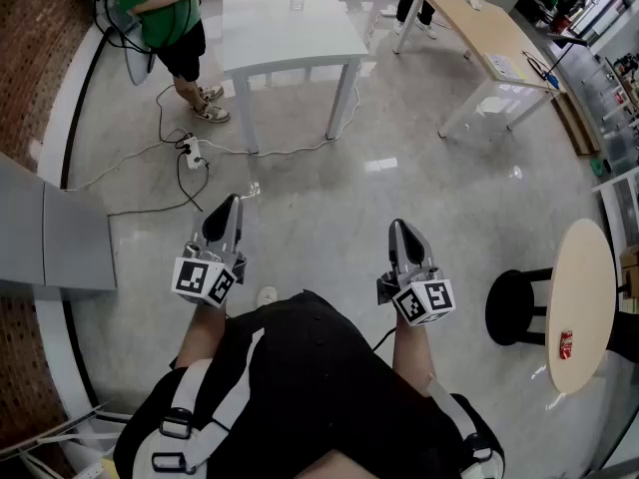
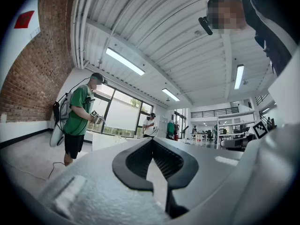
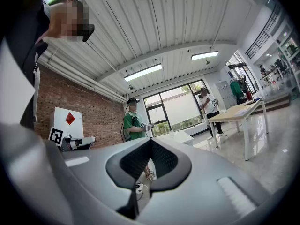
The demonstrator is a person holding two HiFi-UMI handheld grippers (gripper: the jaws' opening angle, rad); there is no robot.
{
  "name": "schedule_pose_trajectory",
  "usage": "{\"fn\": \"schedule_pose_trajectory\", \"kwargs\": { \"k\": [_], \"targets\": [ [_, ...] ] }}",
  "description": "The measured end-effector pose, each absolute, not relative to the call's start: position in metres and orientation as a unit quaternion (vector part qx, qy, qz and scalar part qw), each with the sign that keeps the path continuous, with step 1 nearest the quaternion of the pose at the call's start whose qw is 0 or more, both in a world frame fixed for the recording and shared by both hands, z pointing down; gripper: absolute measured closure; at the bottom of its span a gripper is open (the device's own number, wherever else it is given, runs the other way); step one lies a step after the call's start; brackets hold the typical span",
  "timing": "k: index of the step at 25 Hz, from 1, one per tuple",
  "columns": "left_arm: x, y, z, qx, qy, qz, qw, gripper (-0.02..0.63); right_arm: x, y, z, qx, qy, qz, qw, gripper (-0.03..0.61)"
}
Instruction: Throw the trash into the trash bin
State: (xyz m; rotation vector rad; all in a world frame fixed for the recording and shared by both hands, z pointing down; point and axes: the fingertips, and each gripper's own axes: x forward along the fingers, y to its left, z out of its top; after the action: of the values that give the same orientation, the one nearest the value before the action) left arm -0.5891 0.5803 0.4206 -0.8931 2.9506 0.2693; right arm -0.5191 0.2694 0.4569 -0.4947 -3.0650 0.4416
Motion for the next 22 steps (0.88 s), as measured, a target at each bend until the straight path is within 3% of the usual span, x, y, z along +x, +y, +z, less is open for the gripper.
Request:
{"fn": "schedule_pose_trajectory", "kwargs": {
  "k": [22],
  "targets": [
    [-0.591,0.589,0.424,-0.330,0.938,0.104,0.013,0.614,-0.510,0.298,0.445,-0.121,-0.986,0.112,0.006,0.575]
  ]
}}
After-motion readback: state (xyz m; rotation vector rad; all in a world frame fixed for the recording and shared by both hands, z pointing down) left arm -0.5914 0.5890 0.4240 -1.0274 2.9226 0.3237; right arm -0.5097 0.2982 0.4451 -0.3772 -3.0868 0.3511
